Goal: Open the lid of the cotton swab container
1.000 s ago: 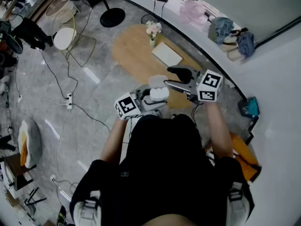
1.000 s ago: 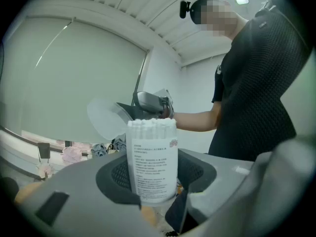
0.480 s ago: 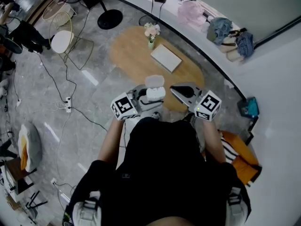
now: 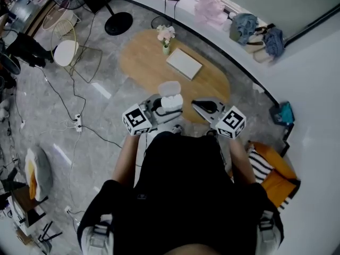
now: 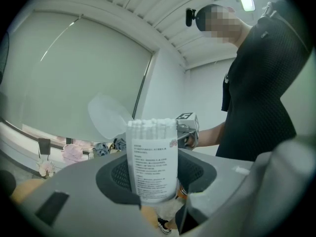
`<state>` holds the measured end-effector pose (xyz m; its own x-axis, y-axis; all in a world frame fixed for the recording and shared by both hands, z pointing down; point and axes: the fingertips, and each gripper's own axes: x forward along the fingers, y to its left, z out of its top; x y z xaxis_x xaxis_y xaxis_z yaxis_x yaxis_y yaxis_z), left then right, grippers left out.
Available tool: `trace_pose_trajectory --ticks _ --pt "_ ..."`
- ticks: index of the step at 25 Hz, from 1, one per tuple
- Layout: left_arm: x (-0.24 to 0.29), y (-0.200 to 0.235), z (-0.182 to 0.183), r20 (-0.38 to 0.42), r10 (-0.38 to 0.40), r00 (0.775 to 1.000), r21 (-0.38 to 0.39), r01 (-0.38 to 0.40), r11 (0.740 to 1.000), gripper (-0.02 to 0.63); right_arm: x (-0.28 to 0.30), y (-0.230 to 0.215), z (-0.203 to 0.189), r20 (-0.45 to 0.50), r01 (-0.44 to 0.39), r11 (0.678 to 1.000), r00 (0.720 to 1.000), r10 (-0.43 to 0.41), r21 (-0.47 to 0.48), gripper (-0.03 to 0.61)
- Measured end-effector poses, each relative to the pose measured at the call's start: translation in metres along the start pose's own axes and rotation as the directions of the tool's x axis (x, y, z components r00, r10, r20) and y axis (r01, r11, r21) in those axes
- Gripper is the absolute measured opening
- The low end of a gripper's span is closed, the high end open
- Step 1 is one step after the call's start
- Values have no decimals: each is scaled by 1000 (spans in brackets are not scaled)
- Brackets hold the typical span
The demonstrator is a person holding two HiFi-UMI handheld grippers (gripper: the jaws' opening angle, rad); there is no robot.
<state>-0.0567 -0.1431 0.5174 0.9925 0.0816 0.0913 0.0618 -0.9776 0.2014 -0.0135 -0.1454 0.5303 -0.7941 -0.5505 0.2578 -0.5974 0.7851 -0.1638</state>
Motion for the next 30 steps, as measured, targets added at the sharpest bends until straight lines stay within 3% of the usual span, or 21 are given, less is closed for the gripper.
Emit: trace_pose_trajectory --ticks 10,30 --pt "4 12 9 11 -25 1000 -4 25 1000 201 6 2 -9 -25 6 1000 1000 -5 16 -5" --pt "0 20 -17 -24 -20 1000 -28 19 999 201 28 -1 -30 -122 -37 999 992 37 4 -5"
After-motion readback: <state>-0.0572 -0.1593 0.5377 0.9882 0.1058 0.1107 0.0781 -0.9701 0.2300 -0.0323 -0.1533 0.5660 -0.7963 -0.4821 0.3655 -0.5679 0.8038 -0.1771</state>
